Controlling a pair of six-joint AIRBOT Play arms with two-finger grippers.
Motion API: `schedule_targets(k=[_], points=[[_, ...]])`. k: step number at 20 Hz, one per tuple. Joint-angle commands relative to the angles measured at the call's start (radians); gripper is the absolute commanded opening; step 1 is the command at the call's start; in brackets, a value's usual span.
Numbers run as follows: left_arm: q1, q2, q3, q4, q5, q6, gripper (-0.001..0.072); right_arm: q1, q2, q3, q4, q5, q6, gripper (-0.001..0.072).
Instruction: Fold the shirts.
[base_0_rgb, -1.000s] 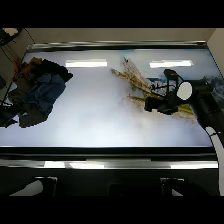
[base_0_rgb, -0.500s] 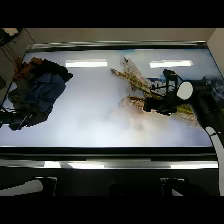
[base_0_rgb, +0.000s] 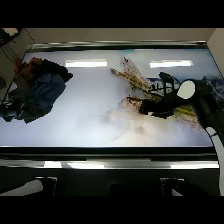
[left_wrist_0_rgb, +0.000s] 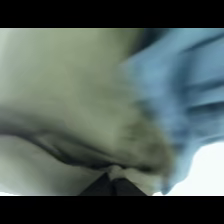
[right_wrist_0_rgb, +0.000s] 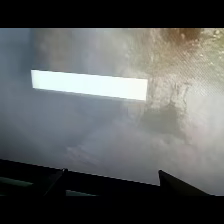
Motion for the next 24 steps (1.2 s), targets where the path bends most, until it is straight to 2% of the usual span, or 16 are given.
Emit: schedule_targets(k=[1, 4, 5, 7, 9, 13, 15, 18, 22, 23, 24], points=[[-0.037, 0.282, 0.104, -0.042, 0.058, 0.011, 0.0024, 0.000, 0.036, 0.002, -0.044, 0.030, -0.066, 0.0656], [-0.174, 0.609, 0.108, -0.139, 0.131, 0.006, 0.0024, 0.000, 0.112, 0.002, -0.132, 0.036, -0.071, 0.0656], [-0.253, 0.694, 0.105, -0.162, 0.145, -0.021, 0.0023, 0.000, 0.142, 0.006, -0.172, 0.046, -0.071, 0.0656], [-0.428, 0.791, 0.095, -0.173, 0.158, -0.113, 0.0023, 0.000, 0.200, 0.027, -0.247, 0.069, -0.070, 0.0657], [-0.598, 0.808, 0.093, -0.172, 0.158, -0.126, 0.0023, 0.000, 0.258, 0.069, -0.304, 0.079, -0.056, 0.0657], [-0.837, 0.690, 0.093, -0.171, 0.180, -0.118, 0.0023, 0.000, 0.365, 0.163, -0.356, 0.071, -0.014, 0.0657], [-0.911, 0.585, 0.092, -0.145, 0.162, -0.095, 0.0023, 0.000, 0.404, 0.189, -0.362, 0.071, -0.014, 0.0657], [-0.991, 0.370, 0.092, -0.135, 0.096, -0.095, 0.0025, 0.000, 0.427, 0.191, -0.363, 0.110, 0.004, 0.0657], [-1.130, 0.049, 0.093, -0.156, 0.103, -0.095, 0.0029, 0.000, 0.391, 0.190, -0.363, 0.160, 0.016, 0.0657], [-1.149, -0.008, 0.097, -0.195, 0.097, -0.095, 0.0206, 0.000, 0.374, 0.190, -0.363, 0.160, 0.016, 0.0657], [-1.153, -0.051, 0.111, -0.231, 0.066, -0.095, 0.0645, 0.000, 0.351, 0.190, -0.363, 0.159, 0.015, 0.0657]])
